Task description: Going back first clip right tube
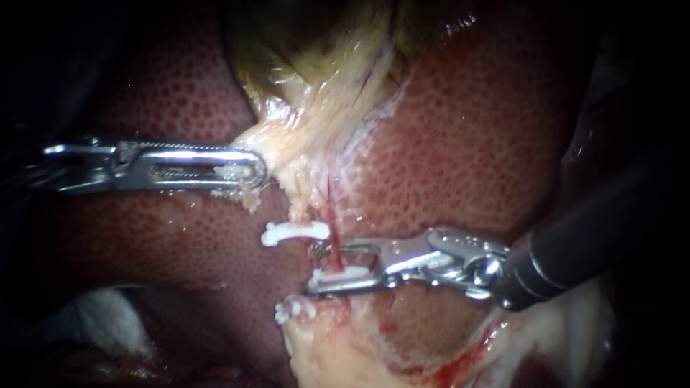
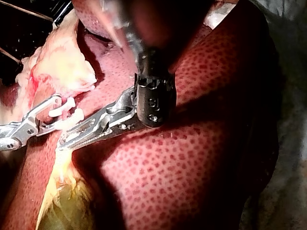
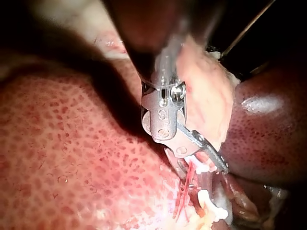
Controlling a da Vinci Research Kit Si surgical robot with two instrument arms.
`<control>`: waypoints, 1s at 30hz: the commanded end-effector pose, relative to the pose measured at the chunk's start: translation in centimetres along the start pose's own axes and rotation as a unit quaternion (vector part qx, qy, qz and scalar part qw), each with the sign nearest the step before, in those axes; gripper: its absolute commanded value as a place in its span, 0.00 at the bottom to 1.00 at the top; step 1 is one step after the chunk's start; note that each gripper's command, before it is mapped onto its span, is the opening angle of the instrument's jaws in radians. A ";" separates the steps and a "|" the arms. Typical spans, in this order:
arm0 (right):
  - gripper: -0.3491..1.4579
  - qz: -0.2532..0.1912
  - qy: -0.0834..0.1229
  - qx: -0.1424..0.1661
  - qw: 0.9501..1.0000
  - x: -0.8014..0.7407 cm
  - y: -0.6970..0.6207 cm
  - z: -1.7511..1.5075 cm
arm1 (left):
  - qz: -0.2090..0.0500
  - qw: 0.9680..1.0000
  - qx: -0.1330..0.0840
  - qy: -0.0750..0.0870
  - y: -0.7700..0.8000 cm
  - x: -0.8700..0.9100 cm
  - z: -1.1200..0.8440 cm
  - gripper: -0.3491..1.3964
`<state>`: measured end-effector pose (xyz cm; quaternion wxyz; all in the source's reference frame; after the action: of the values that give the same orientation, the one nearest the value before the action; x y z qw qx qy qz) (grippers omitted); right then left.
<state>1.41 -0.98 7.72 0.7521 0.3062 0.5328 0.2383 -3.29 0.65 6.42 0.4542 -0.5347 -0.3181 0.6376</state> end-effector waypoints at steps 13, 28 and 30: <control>0.47 -0.072 -0.001 0.023 0.997 0.51 -0.18 -1.06 | 0.000 1.000 0.000 0.000 -0.02 -0.01 0.00 0.00; 0.47 -0.097 0.002 0.023 0.995 0.93 -0.39 -1.37 | 0.006 1.000 0.008 -0.009 -0.31 -0.14 0.22 0.00; 0.47 -0.097 0.002 0.023 0.995 0.93 -0.38 -1.37 | 0.009 1.000 0.008 -0.014 -0.41 -0.20 0.31 0.00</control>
<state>0.42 -0.32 6.50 0.7636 0.2700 0.5665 0.1523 -3.52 0.65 6.98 0.4470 -0.5252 -0.3147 0.6522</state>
